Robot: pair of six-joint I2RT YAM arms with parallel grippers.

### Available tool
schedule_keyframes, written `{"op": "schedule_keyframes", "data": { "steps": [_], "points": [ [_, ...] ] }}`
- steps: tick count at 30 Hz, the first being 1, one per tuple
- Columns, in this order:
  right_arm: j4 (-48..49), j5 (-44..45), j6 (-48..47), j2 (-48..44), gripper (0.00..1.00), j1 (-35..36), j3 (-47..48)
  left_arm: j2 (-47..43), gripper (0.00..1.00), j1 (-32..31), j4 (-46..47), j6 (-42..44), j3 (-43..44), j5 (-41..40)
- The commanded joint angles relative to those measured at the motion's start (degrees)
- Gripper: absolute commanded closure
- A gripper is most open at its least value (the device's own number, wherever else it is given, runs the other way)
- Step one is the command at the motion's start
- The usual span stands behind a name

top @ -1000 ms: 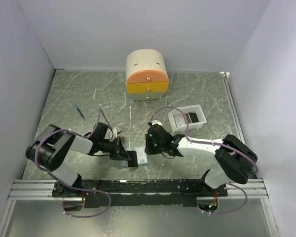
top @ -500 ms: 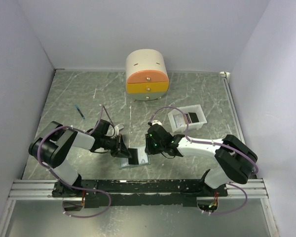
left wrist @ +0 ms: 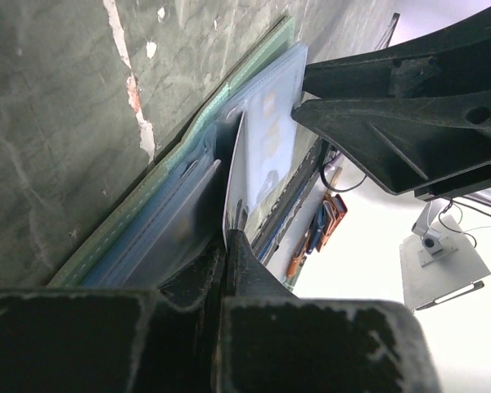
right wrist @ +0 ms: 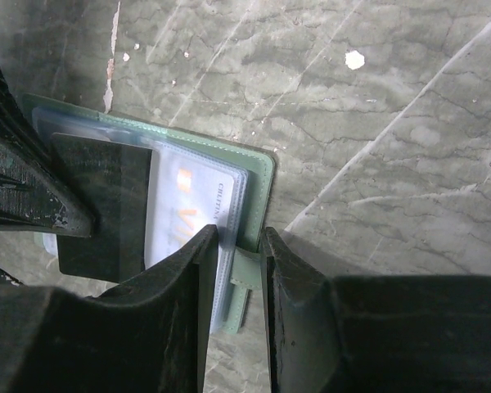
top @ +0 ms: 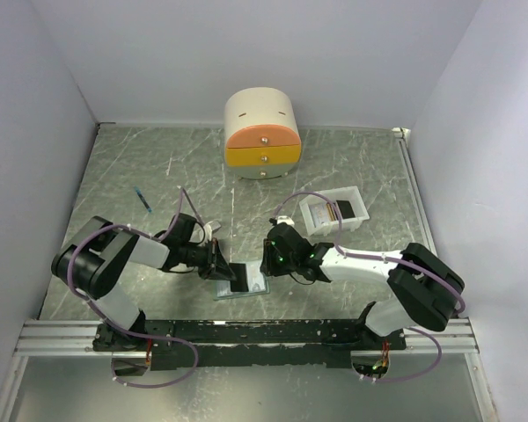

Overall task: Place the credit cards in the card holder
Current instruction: Insert the credit card into the card holder.

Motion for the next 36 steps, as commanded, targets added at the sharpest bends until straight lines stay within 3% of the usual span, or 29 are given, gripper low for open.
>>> {"op": "schedule_keyframes", "data": {
  "steps": [1, 15, 21, 36],
  "points": [
    [-2.25, 0.60, 0.47, -0.31, 0.73, -0.05, -1.23, 1.36, 0.93, -0.30, 0.43, 2.57, 0.51, -5.37],
    [-2.50, 0.72, -0.02, -1.25, 0.73, -0.05, -1.71, -0.85, 0.93, -1.25, -18.12, 14.75, 8.41, -11.68],
    [-2.33, 0.87, -0.41, -1.14, 0.73, -0.04, -1.89, -0.60, 0.93, -1.21, -21.91, 16.28, 10.81, -11.49],
    [-1.42, 0.33, -0.87, -1.04, 0.74, -0.06, -2.31, -0.57, 0.93, -1.77, -20.15, 15.48, 9.86, -9.07]
  ]
}}
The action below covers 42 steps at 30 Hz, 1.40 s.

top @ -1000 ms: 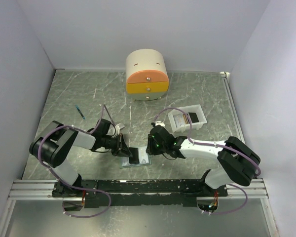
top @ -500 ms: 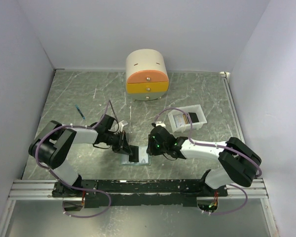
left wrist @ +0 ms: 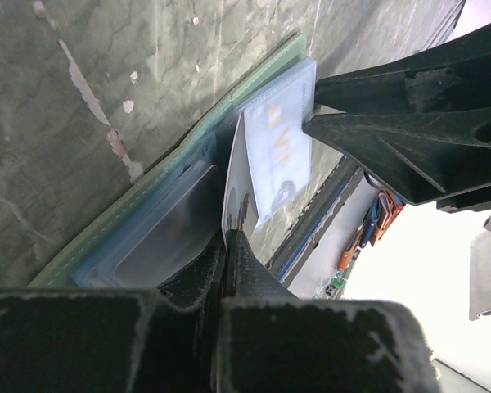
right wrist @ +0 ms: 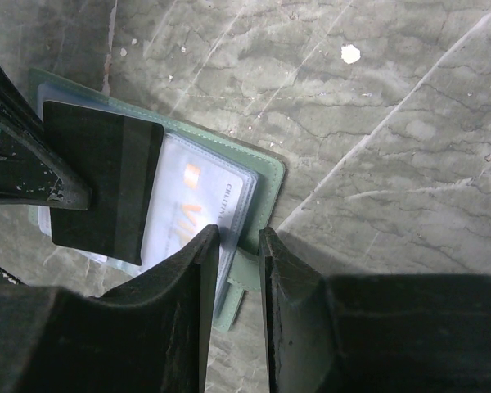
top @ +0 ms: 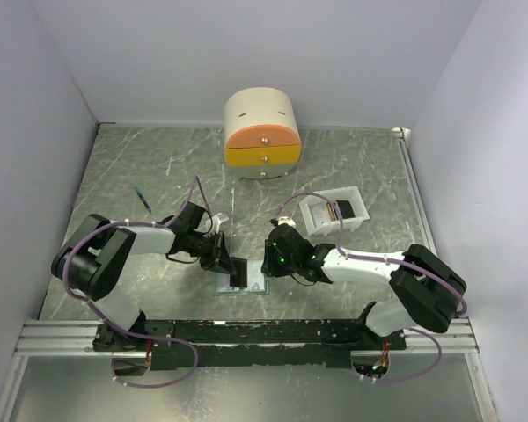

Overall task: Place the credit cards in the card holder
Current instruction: Insert the credit card into the card holder.

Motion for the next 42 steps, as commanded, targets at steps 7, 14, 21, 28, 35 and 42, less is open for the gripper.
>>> {"op": "schedule_keyframes", "data": {
  "steps": [7, 14, 21, 28, 35, 42],
  "points": [
    [-0.99, -0.32, -0.47, -0.04, 0.74, -0.06, -1.84, -1.52, 0.93, -0.62, 1.49, 1.68, -1.89, -6.33],
    [-1.32, -0.09, -0.13, -0.59, 0.74, -0.04, -2.06, -3.13, 0.93, -0.77, 5.94, -0.99, -4.90, -3.61],
    [-1.23, -0.21, 0.05, -0.50, 0.74, -0.02, -1.61, -2.61, 0.93, -1.79, 9.36, -3.09, -6.98, -0.87],
    [-1.23, -0.67, 0.19, -0.10, 0.74, -0.04, -1.18, -0.65, 0.93, -2.38, 13.43, -4.60, -8.42, -0.34],
    [-0.62, -0.85, 1.29, -0.40, 0.75, 0.00, -1.49, -0.68, 0.93, -2.75, 16.09, -7.76, -8.78, -1.88],
    [0.05, 0.12, 2.57, -1.43, 0.75, -0.04, -2.50, -1.65, 0.93, -3.99, 15.52, -10.77, -8.90, -4.47]
  ]
}}
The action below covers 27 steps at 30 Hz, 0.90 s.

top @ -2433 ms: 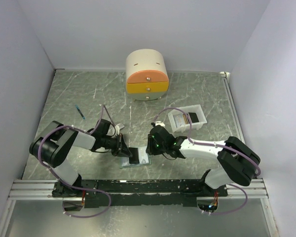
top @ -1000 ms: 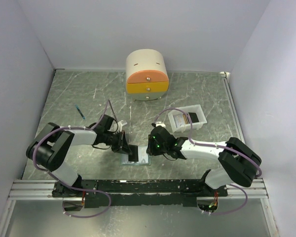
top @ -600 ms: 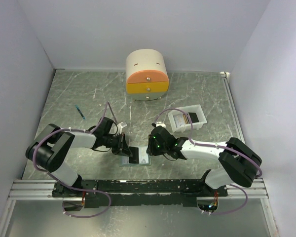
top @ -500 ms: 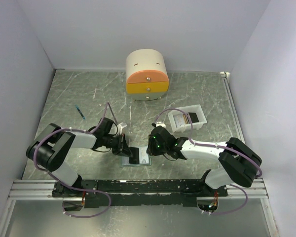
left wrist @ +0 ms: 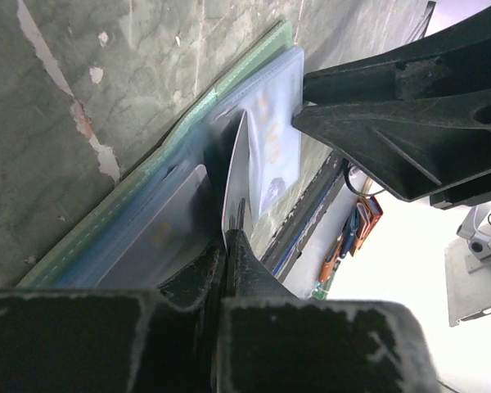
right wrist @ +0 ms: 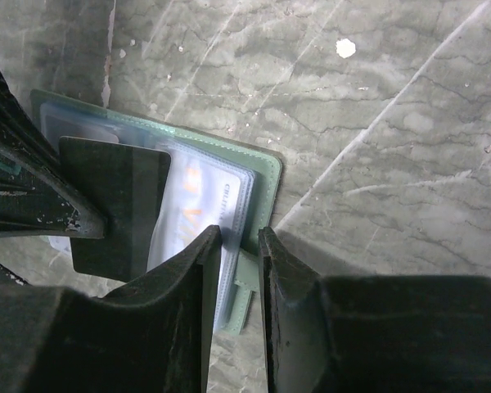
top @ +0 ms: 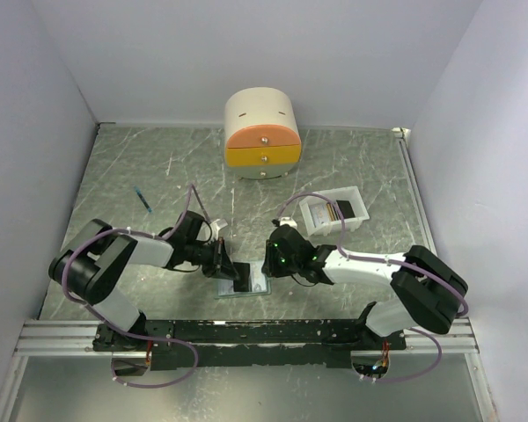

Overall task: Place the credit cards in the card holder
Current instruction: Insert the credit card into the card holder.

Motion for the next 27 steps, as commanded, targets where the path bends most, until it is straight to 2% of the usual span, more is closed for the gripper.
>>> {"op": "schedule_keyframes", "data": {
  "steps": [1, 12, 15, 24, 27],
  "points": [
    [-0.90, 0.57, 1.22, -1.17, 0.75, -0.04, -1.79, 0.31, 0.93, -1.59, -1.54, -0.66, -0.42, -5.19],
    [-1.14, 0.83, 0.92, -2.02, 0.75, 0.01, -2.29, -4.23, 0.93, -1.60, -6.30, -4.39, -3.74, -8.84],
    [-1.25, 0.90, 0.79, -2.02, 0.75, -0.04, -2.30, -4.24, 0.93, -1.85, -4.53, -4.80, -3.96, -8.09],
    [-1.40, 0.83, 0.87, -2.02, 0.75, -0.06, -2.08, 3.24, 0.93, -3.28, -0.43, -3.82, -1.66, -4.45],
    [-1.64, 1.01, 0.79, -2.37, 0.75, 0.02, -1.96, 3.98, 0.91, -3.79, -1.60, -3.52, -0.73, -4.90]
  ]
}}
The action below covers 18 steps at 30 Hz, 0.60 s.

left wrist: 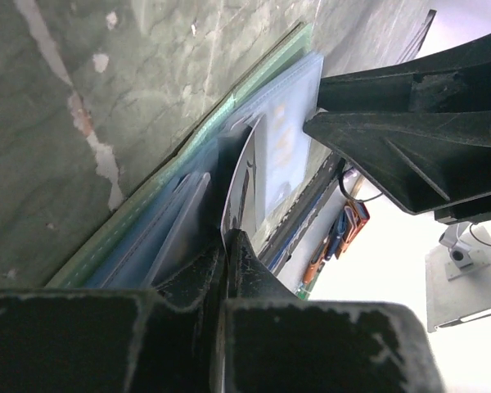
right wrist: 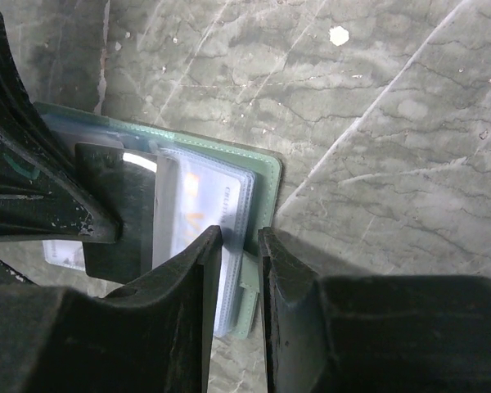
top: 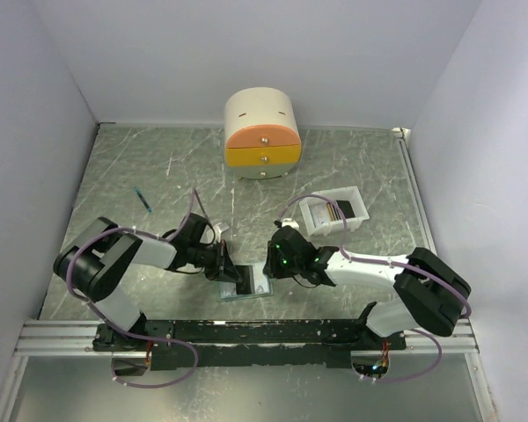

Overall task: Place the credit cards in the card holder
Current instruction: Insert the credit card into the card holder.

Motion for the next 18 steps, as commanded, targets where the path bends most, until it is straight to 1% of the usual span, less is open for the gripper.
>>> {"op": "schedule_keyframes", "data": {
  "steps": [1, 6, 9, 13, 16, 18],
  "points": [
    [-1.84, 0.72, -0.12, -0.99, 0.75, 0.00, -0.61, 2.23, 0.89, -1.95, -3.74, 1.81, -0.03, -3.88],
    [-2.39, 0.96, -0.38, -0.85, 0.75, -0.02, -0.18, -1.70, 0.70, -1.96, -10.06, 3.04, 2.37, -8.10],
    [-3.18, 1.11, -0.40, -1.35, 0.75, 0.01, 0.11, -5.37, 0.65, -1.96, -16.00, 4.87, 5.27, -12.34],
    [-4.94, 1.58, -0.63, -2.84, 0.74, 0.00, 1.03, -9.87, 0.52, -1.94, -22.38, 5.91, 8.66, -18.08],
    [-6.57, 2.21, -0.91, -4.20, 0.73, -0.04, 1.96, -11.88, 0.45, -1.96, -24.41, 5.76, 9.45, -19.78],
    [-7.15, 2.47, -0.92, -5.00, 0.73, 0.00, 2.06, -12.60, 0.43, -1.96, -24.89, 5.67, 9.47, -19.96]
  ]
}}
